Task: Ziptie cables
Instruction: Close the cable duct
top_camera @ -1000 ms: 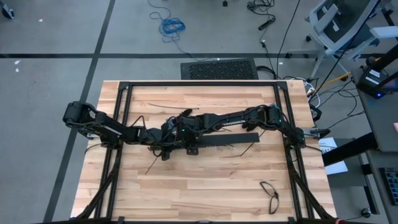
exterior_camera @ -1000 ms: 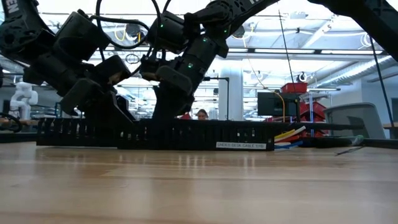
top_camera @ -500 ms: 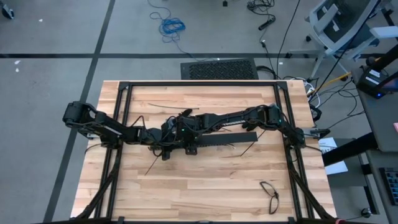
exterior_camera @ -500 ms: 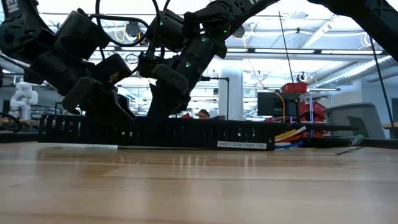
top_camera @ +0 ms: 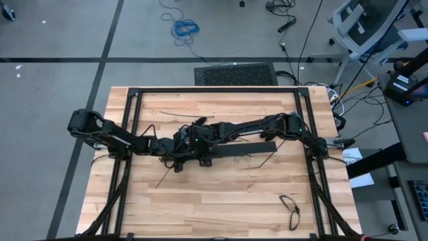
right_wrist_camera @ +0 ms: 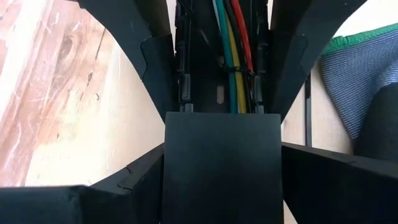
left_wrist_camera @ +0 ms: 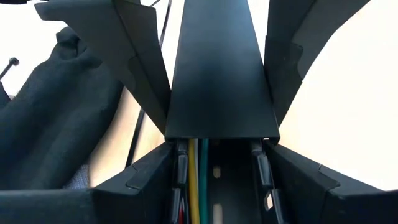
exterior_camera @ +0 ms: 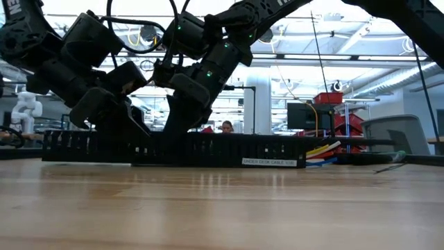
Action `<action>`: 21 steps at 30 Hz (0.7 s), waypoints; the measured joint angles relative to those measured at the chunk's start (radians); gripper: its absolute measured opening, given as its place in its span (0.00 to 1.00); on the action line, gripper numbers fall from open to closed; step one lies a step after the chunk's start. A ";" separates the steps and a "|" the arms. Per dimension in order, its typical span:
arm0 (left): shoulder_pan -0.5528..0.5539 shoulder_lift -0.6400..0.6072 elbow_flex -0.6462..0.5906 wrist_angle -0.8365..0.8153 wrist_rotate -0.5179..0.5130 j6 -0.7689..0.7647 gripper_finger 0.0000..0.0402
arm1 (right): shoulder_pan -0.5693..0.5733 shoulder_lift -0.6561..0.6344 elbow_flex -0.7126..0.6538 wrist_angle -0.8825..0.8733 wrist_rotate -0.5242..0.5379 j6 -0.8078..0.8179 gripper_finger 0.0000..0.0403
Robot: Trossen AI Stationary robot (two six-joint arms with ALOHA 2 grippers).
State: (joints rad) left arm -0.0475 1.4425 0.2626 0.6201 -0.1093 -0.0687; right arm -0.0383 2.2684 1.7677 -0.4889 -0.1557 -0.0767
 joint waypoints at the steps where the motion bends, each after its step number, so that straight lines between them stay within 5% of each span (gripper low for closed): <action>1: 0.000 0.000 0.000 -0.003 0.000 0.000 0.57 | 0.000 0.002 0.000 -0.001 0.000 -0.002 0.62; 17: 0.000 0.002 -0.002 -0.006 0.000 0.003 0.57 | 0.001 0.025 0.002 0.012 0.004 -0.040 0.62; 21: 0.002 0.002 -0.002 -0.005 -0.012 0.004 0.57 | 0.004 0.028 0.001 0.014 0.073 -0.042 0.62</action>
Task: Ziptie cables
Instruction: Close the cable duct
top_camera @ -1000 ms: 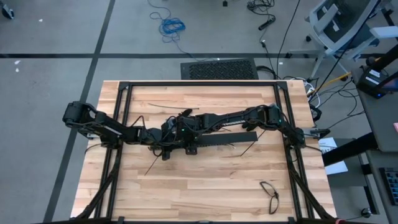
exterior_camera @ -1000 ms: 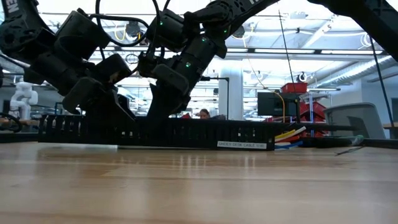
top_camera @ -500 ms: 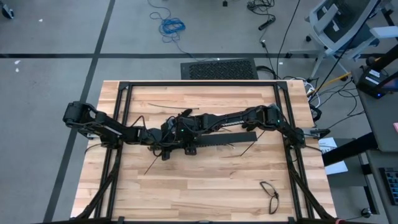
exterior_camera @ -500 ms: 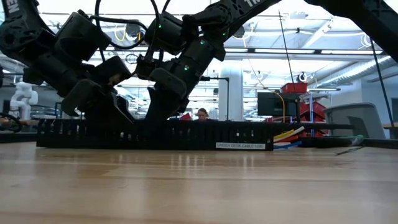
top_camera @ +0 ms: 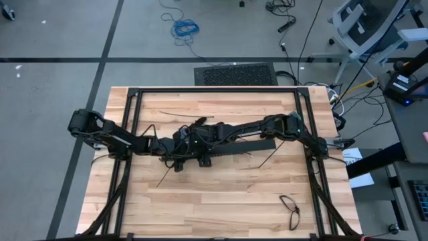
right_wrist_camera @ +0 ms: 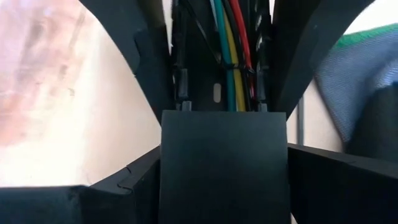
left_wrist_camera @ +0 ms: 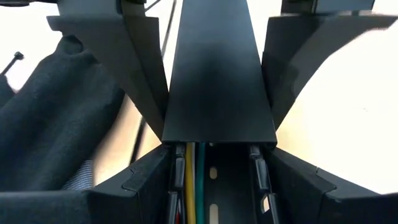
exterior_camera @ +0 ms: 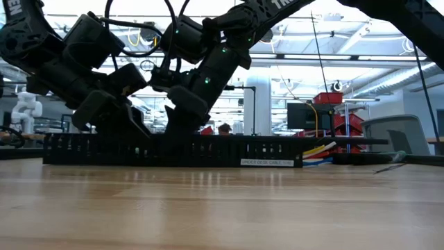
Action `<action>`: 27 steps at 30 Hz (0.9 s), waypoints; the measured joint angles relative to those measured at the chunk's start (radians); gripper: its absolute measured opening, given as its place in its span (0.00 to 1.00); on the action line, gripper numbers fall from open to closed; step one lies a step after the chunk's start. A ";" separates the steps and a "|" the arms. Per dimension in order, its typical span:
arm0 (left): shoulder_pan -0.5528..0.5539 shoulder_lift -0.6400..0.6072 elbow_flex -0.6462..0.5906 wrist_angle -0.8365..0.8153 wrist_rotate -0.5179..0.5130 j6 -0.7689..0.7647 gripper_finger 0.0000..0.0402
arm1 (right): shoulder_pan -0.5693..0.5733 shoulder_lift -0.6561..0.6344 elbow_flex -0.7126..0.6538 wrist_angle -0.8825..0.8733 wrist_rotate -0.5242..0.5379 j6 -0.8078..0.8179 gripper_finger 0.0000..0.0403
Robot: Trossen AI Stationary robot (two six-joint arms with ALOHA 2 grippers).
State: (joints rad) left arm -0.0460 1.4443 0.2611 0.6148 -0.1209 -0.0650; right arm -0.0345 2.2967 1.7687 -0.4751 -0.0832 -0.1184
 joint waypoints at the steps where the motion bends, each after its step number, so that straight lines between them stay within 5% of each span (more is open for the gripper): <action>1: 0.000 0.000 0.000 0.000 -0.004 0.000 0.57 | 0.000 0.001 0.000 -0.001 0.012 0.000 0.62; 27: -0.002 -0.002 0.001 0.004 0.018 -0.003 0.57 | -0.005 0.005 -0.005 -0.098 -0.044 0.100 0.67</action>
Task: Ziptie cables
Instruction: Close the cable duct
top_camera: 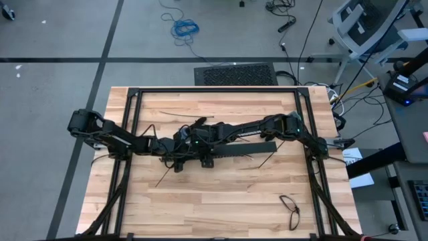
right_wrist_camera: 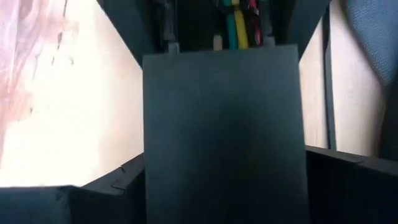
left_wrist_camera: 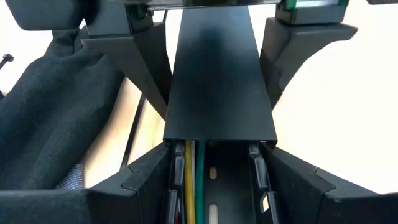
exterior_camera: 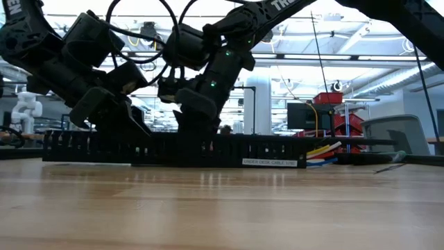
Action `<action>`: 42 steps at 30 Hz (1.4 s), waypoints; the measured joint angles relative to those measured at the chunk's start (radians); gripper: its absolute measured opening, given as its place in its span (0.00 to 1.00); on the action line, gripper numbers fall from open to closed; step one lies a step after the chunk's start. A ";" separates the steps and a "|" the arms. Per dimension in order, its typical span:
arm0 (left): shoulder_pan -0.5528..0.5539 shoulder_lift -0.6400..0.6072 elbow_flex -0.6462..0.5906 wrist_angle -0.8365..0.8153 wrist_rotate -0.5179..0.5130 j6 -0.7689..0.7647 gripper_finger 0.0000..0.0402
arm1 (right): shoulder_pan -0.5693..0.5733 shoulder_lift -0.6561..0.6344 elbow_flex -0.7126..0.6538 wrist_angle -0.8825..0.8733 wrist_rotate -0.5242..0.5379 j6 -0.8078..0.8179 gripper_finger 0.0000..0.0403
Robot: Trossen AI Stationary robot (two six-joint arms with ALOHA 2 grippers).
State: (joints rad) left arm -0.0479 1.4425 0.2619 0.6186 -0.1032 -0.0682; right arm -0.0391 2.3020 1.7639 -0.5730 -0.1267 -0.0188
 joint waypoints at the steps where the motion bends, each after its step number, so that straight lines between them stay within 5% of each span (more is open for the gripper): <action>1: 0.000 0.000 0.000 0.002 0.000 0.000 0.57 | -0.001 0.000 0.001 -0.012 -0.004 0.006 0.69; 8: 0.000 0.000 0.000 0.000 -0.003 0.003 0.57 | -0.004 0.000 0.025 -0.044 -0.001 -0.011 0.75; 25: 0.001 0.000 0.000 -0.006 -0.014 0.007 0.57 | -0.006 0.000 0.189 -0.252 -0.006 -0.056 0.74; 42: 0.002 0.000 0.000 -0.009 -0.013 0.006 0.57 | -0.020 -0.002 0.193 -0.264 0.044 -0.056 0.74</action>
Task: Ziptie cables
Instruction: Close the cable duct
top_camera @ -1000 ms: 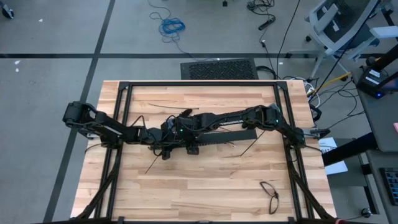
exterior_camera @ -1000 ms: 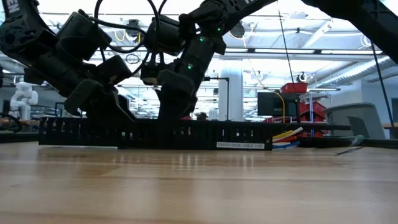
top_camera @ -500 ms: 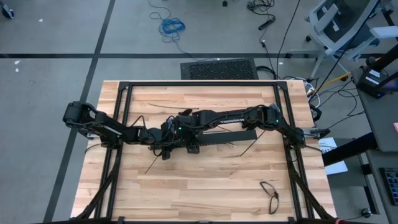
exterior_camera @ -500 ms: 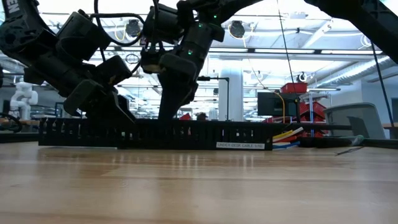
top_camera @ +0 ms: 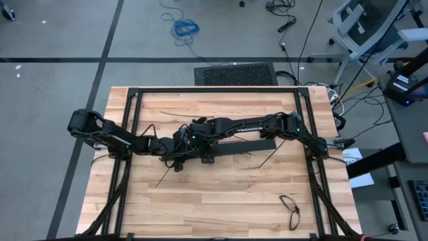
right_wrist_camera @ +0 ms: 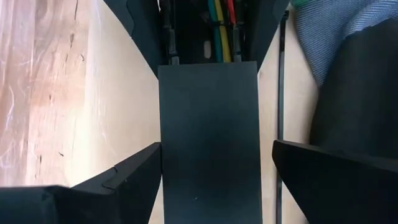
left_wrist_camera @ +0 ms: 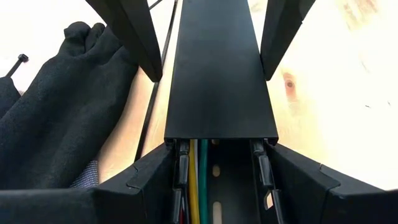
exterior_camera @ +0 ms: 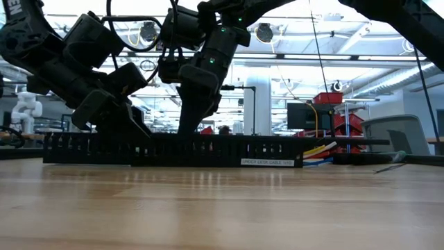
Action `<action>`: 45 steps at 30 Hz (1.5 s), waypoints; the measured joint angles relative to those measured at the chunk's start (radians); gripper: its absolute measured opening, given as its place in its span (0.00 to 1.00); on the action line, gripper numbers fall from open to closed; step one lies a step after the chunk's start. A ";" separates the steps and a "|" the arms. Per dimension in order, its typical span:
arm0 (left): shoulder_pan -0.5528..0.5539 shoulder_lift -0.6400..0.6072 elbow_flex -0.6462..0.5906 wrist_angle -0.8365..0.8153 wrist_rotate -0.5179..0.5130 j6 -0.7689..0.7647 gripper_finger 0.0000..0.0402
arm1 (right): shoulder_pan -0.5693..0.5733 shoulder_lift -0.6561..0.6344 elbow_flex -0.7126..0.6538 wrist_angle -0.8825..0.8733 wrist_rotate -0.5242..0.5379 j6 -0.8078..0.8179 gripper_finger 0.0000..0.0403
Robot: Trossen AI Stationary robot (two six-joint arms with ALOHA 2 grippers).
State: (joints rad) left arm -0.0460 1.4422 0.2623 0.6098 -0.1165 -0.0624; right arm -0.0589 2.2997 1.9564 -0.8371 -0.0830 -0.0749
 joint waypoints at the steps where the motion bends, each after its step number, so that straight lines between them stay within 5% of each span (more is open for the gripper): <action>1: 0.000 0.000 0.000 0.000 0.000 0.000 0.57 | 0.000 0.000 0.000 0.000 0.000 0.000 0.74; 17: 0.000 0.000 0.000 0.000 0.000 0.000 0.57 | 0.000 -0.001 0.000 0.000 0.000 0.000 0.61; 45: 0.000 -0.050 0.001 -0.098 -0.016 0.068 0.57 | -0.001 -0.001 0.000 0.003 0.009 0.000 0.60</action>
State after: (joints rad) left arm -0.0463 1.3926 0.2630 0.5122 -0.1326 0.0056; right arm -0.0597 2.2986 1.9564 -0.8341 -0.0735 -0.0751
